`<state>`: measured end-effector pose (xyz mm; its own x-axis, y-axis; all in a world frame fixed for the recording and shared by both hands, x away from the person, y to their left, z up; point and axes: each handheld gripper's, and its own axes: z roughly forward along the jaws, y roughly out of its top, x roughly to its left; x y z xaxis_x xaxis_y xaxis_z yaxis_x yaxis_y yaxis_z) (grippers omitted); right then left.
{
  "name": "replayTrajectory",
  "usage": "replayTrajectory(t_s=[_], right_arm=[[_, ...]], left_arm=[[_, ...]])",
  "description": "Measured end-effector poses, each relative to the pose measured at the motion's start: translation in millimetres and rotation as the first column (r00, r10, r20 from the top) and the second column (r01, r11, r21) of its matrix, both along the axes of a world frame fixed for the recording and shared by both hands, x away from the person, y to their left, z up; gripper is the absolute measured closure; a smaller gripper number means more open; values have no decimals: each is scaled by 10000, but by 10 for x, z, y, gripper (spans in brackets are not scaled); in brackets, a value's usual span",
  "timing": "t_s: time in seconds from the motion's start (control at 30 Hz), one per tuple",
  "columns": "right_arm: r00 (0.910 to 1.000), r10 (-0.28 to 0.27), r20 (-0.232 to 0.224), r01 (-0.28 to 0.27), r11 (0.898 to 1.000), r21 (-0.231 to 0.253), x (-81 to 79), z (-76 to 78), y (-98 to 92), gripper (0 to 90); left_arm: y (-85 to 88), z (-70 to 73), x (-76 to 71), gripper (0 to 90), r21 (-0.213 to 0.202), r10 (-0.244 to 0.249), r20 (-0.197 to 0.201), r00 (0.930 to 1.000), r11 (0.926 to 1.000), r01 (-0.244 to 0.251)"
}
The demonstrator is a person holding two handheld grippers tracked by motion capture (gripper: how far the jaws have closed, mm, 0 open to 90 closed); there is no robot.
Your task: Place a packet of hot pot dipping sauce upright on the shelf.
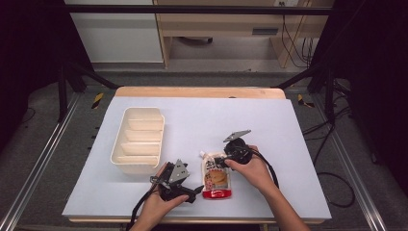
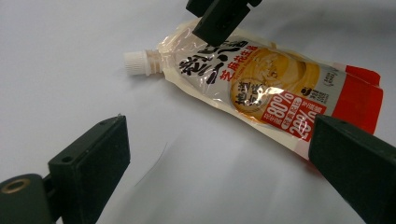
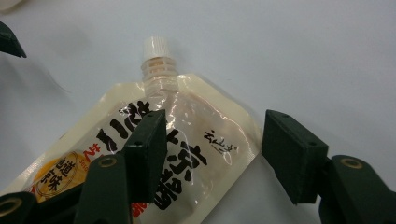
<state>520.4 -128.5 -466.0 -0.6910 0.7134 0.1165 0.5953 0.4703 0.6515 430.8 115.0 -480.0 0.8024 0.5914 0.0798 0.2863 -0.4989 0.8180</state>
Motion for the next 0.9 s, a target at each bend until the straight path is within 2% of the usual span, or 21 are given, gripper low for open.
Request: replayTrajectory(t_s=[0.47, 0.7, 0.9], right_arm=[[9999, -25, -136, 24, 10000, -18, 36, -32, -17, 401], [9996, -36, -274, 43, 9996, 263, 29, -35, -16, 405], [10000, 56, -75, -53, 9991, 412, -27, 17, -13, 431]], left_arm=[[9, 0, 6, 52, 26, 5, -20, 10000, 10000, -5], [11, -1, 8, 53, 29, 4, -25, 10000, 10000, -4], [8, -4, 9, 54, 32, -43, -43, 10000, 10000, 43]])
